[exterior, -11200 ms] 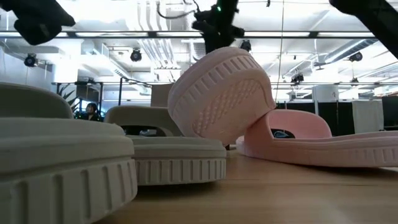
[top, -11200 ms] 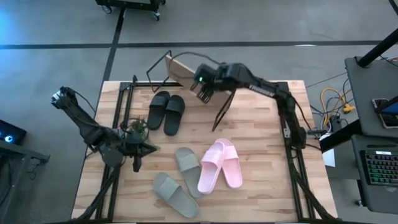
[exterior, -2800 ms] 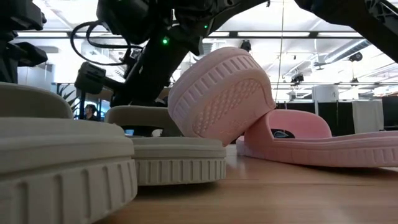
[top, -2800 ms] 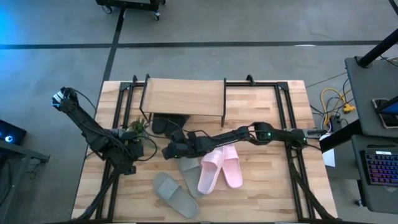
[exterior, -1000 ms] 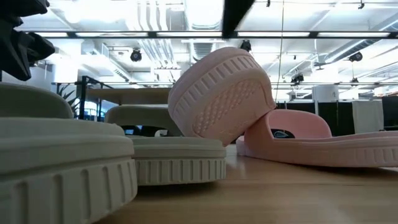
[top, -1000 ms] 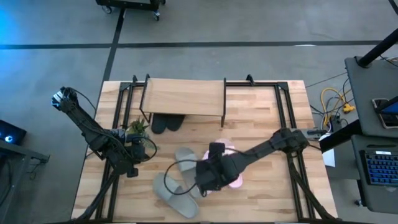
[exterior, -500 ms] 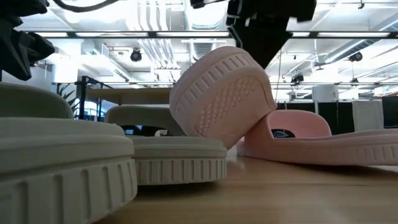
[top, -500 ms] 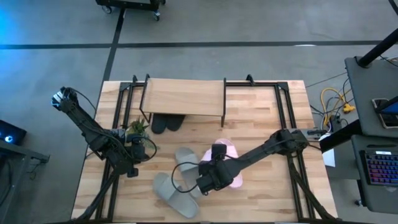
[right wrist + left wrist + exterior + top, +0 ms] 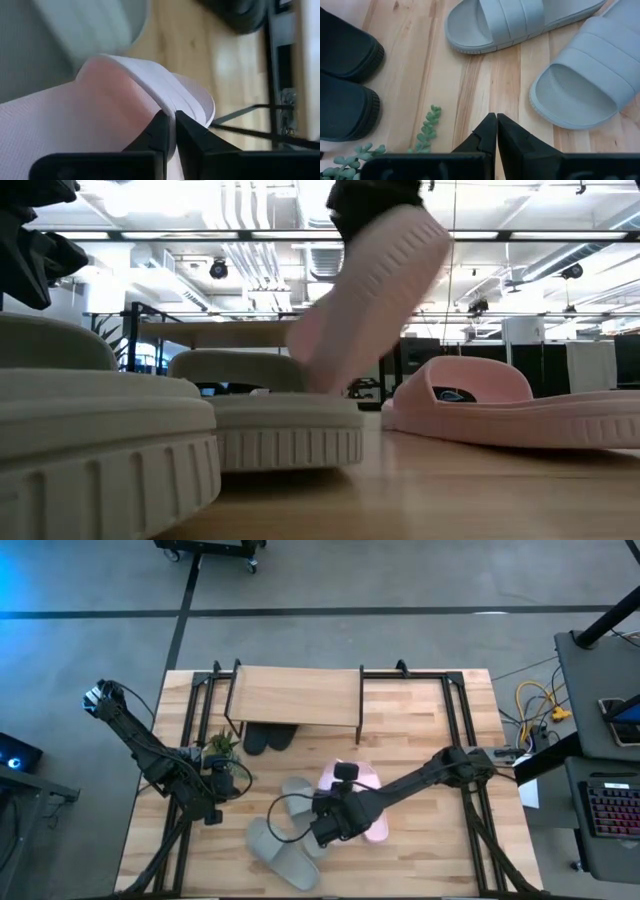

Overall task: Pick and place slides into the shelf
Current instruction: Move the left pink slide under the shelf

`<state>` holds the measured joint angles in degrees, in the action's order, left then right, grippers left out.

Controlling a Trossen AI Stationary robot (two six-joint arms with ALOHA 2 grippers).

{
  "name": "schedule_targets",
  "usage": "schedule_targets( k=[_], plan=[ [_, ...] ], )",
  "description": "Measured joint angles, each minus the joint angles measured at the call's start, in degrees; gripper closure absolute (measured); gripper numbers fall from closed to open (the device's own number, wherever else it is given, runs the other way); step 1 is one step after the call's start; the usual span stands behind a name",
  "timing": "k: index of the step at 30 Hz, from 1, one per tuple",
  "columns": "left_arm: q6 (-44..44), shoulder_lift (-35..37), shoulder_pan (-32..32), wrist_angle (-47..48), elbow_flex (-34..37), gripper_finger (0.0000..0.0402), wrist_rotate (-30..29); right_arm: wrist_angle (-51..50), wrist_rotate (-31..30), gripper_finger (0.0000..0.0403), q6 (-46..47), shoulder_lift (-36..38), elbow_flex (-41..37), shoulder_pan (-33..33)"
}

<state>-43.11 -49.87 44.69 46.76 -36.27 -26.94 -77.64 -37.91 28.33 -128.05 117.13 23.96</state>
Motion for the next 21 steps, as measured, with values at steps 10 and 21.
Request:
schedule_targets(
  k=[10, 21],
  plan=[
    [0.0, 0.04, 0.0, -0.04, -0.01, 0.0402, 0.0, 0.93, -6.77, 0.0389, 17.33, 0.22, 6.82, -6.3],
    [0.0, 0.04, 0.0, -0.01, -0.02, 0.0402, 0.0, 22.82, -6.37, 0.039, 17.03, 0.02, -3.77, -12.88]
  ],
)
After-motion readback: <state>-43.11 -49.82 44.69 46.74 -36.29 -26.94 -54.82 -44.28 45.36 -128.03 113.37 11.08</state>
